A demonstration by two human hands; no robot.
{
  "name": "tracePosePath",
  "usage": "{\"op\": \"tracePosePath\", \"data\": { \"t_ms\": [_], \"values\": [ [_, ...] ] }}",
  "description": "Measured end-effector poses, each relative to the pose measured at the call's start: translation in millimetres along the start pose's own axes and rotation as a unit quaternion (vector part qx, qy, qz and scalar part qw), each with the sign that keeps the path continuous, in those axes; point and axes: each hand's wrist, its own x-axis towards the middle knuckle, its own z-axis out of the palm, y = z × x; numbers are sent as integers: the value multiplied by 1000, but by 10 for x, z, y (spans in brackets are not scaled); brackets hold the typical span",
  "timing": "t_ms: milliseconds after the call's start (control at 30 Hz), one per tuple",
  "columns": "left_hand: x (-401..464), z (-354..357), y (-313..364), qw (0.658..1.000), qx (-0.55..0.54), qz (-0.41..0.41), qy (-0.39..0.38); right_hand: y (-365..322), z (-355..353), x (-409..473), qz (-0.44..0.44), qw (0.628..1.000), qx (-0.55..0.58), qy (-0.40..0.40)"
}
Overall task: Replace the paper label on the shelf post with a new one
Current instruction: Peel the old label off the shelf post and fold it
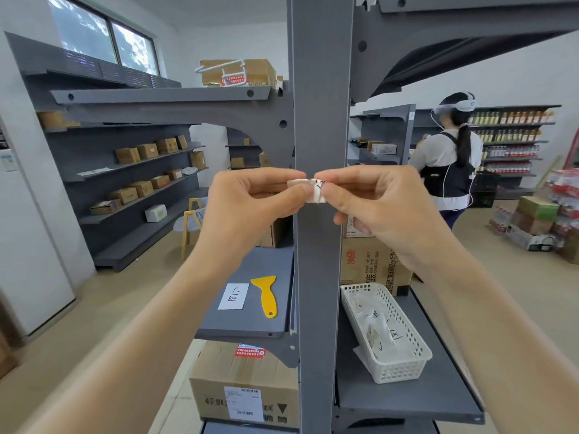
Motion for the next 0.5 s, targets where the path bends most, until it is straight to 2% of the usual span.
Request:
{"op": "tracePosePath", "data": {
  "t_ms": [100,267,500],
  "values": [
    [-14,-6,8,999,34,5,-6,8,-47,11,-1,999,2,-33],
    [-33,92,24,998,49,24,-9,73,-26,29,-52,996,-66,1],
    [-72,379,72,993,58,103,6,146,-180,-92,-53,997,-57,7]
  ]
}}
